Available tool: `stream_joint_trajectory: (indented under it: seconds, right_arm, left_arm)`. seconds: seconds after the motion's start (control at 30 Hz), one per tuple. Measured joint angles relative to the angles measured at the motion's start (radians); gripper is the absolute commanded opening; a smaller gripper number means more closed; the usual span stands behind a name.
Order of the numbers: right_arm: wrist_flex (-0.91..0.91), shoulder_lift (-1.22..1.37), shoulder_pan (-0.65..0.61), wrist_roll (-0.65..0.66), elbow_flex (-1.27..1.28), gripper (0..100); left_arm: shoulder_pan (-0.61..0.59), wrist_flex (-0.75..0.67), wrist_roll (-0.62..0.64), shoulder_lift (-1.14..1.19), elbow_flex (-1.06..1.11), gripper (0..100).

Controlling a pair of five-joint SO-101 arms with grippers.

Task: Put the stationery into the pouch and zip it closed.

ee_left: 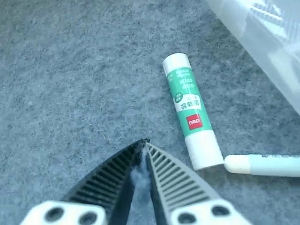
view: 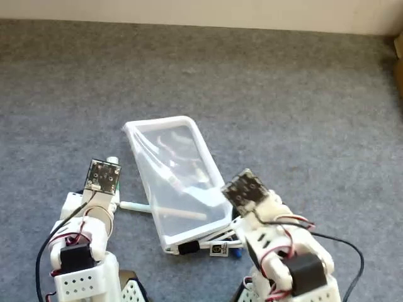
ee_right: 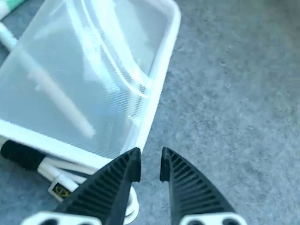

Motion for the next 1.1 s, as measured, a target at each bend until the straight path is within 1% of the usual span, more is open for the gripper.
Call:
stream_joint_trajectory:
  seconds: [0.1, 0.23, 0.37, 0.47, 0.53, 0.63, 0.87, 1.1]
  right_arm:
    - [0.015, 0.141, -0.095, 0.000, -0.015, 7.5]
    - [0.025, 0.311, -0.218, 0.000, -0.015, 0.2]
    - [0.025, 0.454, -0.330, -0.023, -0.015, 0.6]
    - [0.006, 0.534, -0.408, -0.066, -0.015, 0.6]
    - [-0.028, 0.575, -0.439, -0.095, -0.015, 0.6]
    - [-0.103, 0.626, -0.450, -0.127, -0.015, 0.6]
    - [-0.281, 0.715, -0.453, -0.135, -0.015, 0.6]
    - [-0.485, 0.802, -0.339, -0.137, -0.015, 0.9]
  left_arm:
    - [-0.011, -0.011, 0.000, 0.000, 0.000, 1]
    - [-0.058, -0.021, 0.000, 0.000, 0.000, 1]
    - [-0.107, -0.049, 0.000, 0.000, 0.000, 1]
    - [-0.110, -0.052, 0.000, 0.000, 0.000, 1]
    - [-0.110, -0.052, 0.000, 0.000, 0.000, 1]
    - [-0.110, -0.054, 0.000, 0.000, 0.000, 1]
    - [-0.110, -0.054, 0.000, 0.000, 0.000, 1]
    - [-0.110, -0.054, 0.000, 0.000, 0.000, 1]
